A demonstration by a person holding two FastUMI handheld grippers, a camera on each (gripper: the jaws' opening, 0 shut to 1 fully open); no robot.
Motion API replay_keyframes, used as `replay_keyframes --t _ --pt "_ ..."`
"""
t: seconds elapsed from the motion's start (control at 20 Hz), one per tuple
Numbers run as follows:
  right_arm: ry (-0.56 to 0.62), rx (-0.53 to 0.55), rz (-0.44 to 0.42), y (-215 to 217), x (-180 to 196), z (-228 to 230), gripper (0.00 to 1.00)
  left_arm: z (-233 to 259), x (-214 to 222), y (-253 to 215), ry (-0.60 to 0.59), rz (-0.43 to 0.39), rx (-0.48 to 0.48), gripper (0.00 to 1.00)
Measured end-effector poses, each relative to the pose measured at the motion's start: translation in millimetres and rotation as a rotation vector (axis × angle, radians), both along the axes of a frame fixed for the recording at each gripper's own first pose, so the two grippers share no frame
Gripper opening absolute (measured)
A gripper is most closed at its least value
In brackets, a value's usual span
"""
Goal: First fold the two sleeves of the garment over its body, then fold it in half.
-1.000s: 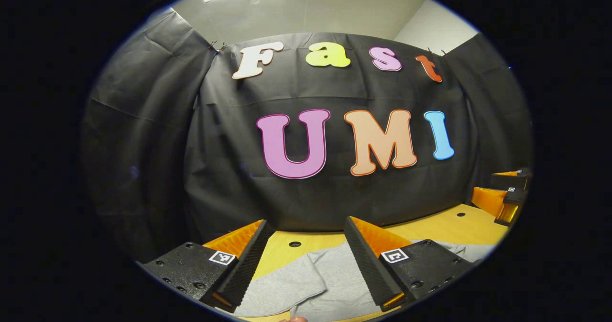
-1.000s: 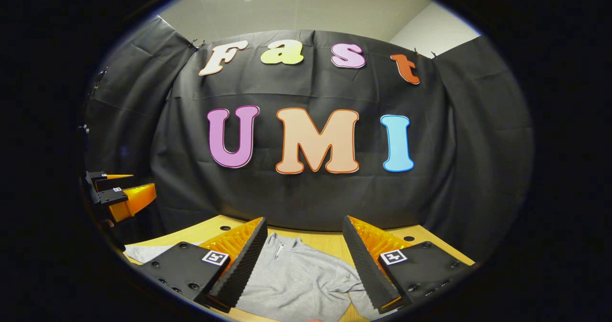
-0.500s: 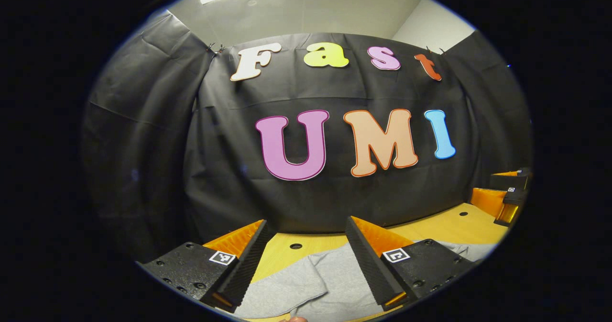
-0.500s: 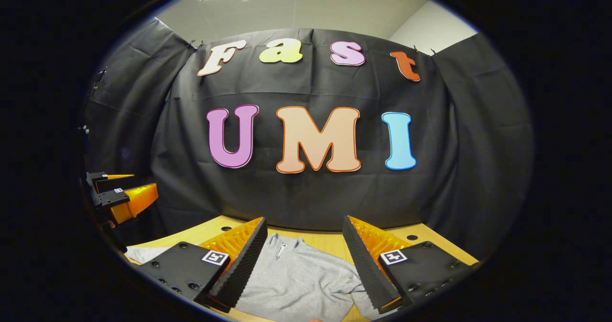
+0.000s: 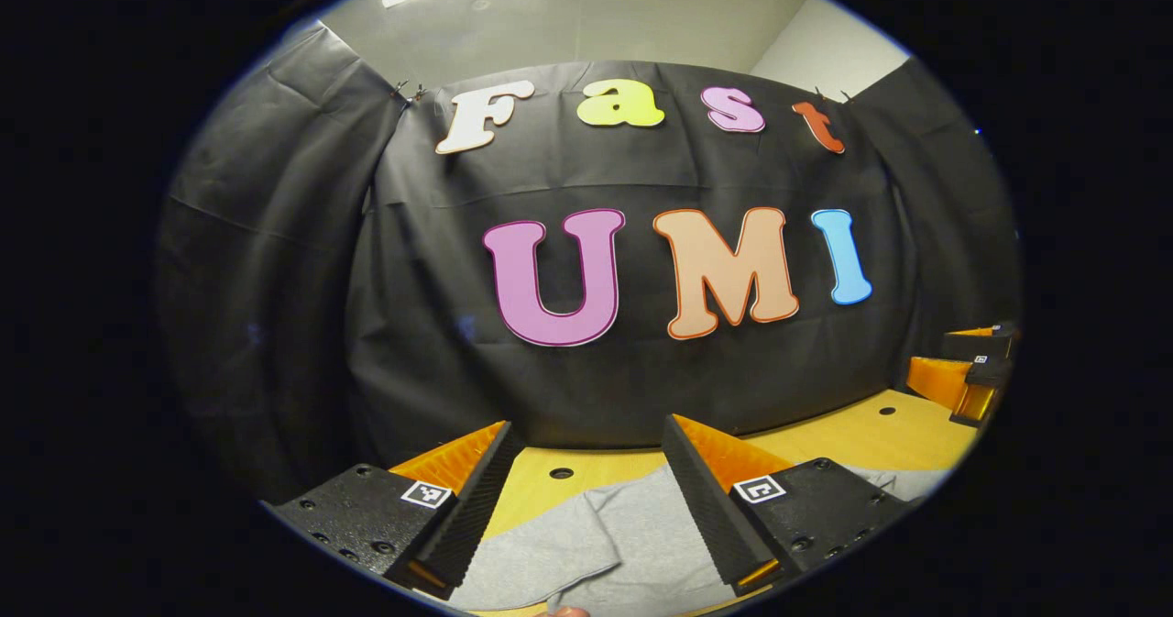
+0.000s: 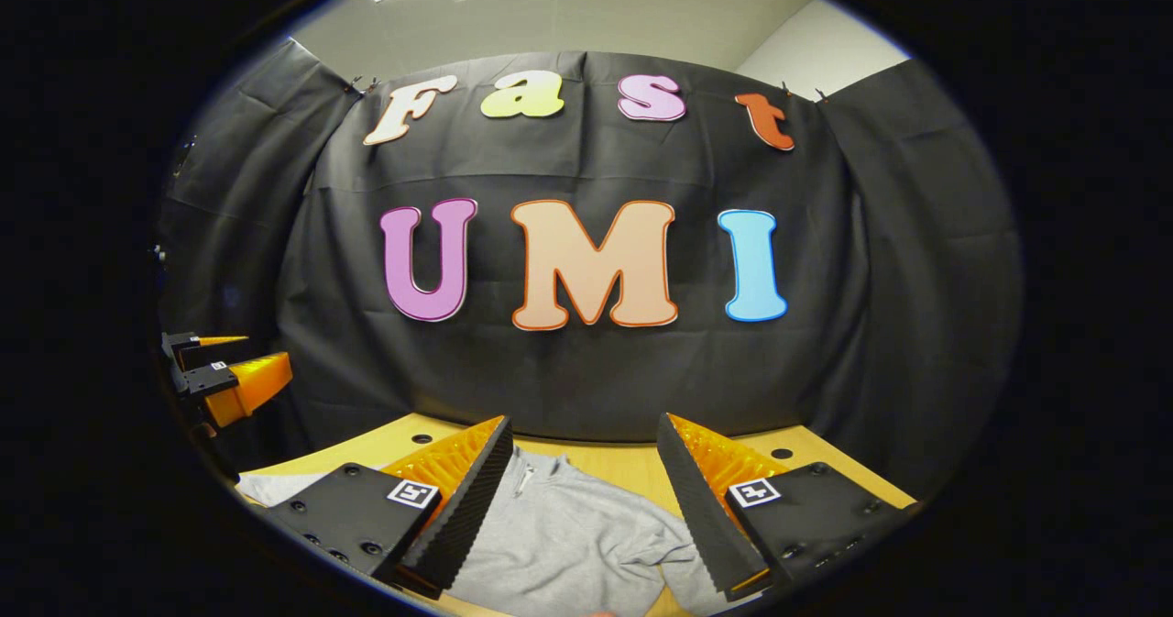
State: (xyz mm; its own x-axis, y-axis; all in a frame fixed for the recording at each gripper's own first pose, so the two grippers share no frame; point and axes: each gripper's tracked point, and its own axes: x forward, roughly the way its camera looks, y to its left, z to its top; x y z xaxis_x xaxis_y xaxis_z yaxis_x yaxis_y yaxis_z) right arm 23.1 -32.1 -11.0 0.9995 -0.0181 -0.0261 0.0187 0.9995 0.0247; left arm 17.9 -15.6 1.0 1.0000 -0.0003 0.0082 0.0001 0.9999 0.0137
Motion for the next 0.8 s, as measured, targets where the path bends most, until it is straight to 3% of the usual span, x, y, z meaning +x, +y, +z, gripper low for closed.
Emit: replay_keyframes --t 0.1,0.35,0.7,0.8 --pt "0.017 -0.009 -0.040 -23.6 -0.4 -6.6 0.99 -3.0 1.4 -5.0 0.008 -0.009 -0.003 0.95" --pt "0.068 -0.046 -0.121 -82.0 -11.6 -28.9 0.99 -6.9 3.6 -14.4 0.018 -0.023 -0.008 0.95" --pt "0.195 -0.081 -0.278 -178.1 -54.9 -79.2 0.99 -3.6 11.4 -35.2 0.015 -0.059 0.003 0.95" --pt "0.234 -0.089 -0.310 -197.2 -68.4 -94.2 0.99 -2.4 13.3 -43.7 0.014 -0.075 0.004 1.00"
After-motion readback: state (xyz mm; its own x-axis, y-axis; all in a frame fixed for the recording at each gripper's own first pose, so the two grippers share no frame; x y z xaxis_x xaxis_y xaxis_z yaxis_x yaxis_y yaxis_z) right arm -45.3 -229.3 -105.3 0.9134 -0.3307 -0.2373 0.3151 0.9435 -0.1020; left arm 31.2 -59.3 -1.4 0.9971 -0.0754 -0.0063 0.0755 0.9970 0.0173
